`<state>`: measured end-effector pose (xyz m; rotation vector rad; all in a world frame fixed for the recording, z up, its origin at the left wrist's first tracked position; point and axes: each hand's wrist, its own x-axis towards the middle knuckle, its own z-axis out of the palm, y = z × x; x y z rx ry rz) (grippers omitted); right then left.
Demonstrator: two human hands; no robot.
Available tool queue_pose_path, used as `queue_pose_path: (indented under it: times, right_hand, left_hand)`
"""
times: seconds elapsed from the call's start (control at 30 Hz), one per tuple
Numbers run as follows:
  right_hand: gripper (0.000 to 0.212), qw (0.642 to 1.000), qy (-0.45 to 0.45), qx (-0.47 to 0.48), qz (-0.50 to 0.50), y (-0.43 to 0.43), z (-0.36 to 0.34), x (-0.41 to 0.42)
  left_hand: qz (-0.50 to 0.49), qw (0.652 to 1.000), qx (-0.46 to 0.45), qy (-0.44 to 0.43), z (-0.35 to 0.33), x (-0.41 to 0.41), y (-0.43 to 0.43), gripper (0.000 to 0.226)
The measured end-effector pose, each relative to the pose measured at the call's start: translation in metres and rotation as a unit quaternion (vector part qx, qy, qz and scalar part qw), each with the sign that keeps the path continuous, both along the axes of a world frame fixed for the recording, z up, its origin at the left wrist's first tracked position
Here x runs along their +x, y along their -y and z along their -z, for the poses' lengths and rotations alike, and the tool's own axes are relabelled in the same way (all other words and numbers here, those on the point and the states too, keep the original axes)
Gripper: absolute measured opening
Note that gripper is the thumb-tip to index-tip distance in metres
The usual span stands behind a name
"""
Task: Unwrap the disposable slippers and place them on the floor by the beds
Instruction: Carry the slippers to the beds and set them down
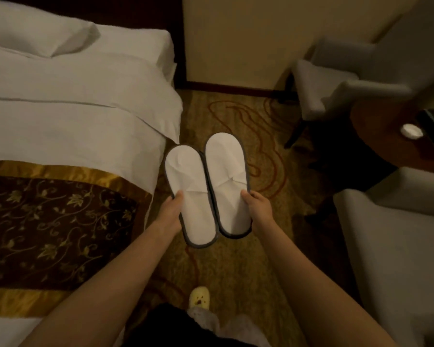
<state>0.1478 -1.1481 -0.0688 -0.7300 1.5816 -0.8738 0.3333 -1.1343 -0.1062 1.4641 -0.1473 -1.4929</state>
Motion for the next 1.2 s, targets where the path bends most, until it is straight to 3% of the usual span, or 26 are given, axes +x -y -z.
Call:
queue_pose_path:
  times: [0.37,0.6,0.77,1.03,1.2]
  right_hand:
    - [0.018,0.973,-0.003,0.049,-0.225,0.207,0.05,0.038]
    - [0.042,0.901,-0.053,0.082,-0.422,0.299,0.109,0.069]
    - [0.031,0.853,-0.06,0.086,-0.511,0.32,0.158,0.09]
    - [0.03,0.79,-0.087,0.073,-0.602,0.309,0.32,0.121]
    - [0.038,0.779,-0.086,0.098,-0.613,0.287,0.453,0.137]
  left_hand:
    - [-0.183,0.981,0.031,-0.058,0.031,0.028,0.123,0.037]
    - [-0.362,0.928,0.055,-0.066,0.085,0.017,0.153,0.041]
    - [-0.426,0.899,0.078,-0.07,0.143,0.008,0.152,0.048]
    - [-0.536,0.837,0.076,-0.08,0.294,0.0,0.123,0.046]
    - [-0.574,0.81,0.103,-0.057,0.415,-0.003,0.098,0.044]
